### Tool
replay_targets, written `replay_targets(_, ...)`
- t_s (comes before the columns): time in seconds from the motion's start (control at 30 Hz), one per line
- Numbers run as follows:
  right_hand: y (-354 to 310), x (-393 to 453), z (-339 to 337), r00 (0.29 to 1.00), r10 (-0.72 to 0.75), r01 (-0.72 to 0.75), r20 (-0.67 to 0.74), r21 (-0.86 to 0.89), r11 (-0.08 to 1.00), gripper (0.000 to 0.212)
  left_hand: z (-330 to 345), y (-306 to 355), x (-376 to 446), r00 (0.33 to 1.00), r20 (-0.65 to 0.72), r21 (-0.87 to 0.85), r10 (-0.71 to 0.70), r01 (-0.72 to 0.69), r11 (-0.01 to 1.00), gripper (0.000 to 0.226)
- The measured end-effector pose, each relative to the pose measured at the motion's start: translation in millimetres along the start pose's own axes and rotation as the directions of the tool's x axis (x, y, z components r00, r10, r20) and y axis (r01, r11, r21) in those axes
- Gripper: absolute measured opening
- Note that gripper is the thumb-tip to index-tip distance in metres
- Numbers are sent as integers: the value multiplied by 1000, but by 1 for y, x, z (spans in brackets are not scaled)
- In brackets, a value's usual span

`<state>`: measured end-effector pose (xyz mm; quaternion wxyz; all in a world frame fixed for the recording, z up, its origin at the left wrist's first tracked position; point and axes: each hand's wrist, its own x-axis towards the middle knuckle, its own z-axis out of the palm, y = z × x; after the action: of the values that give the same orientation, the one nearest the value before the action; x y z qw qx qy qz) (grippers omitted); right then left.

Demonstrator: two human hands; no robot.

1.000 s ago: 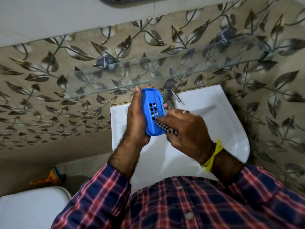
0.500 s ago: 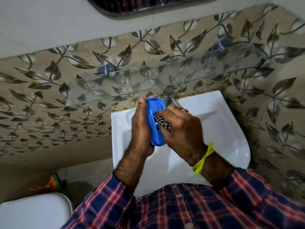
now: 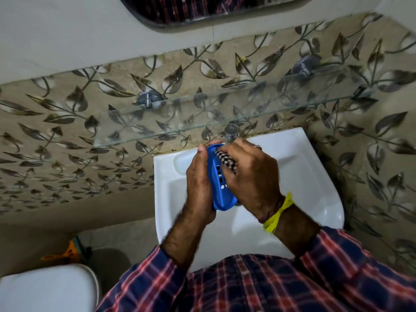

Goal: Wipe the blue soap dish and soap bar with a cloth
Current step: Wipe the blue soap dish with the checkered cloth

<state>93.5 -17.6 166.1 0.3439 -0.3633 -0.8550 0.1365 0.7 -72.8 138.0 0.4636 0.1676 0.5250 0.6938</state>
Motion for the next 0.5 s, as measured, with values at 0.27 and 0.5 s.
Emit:
replay_targets(0.27,-2,2,4,1000,-13,14,-4,50,999,25,-1,-10,2,998,-40,60,40,-38,997,46)
replay_targets(0.5,5,0,3,995,96,-95,-28,30,995,23,-1,-12,-2,999,-15,50,33,-32,998,50)
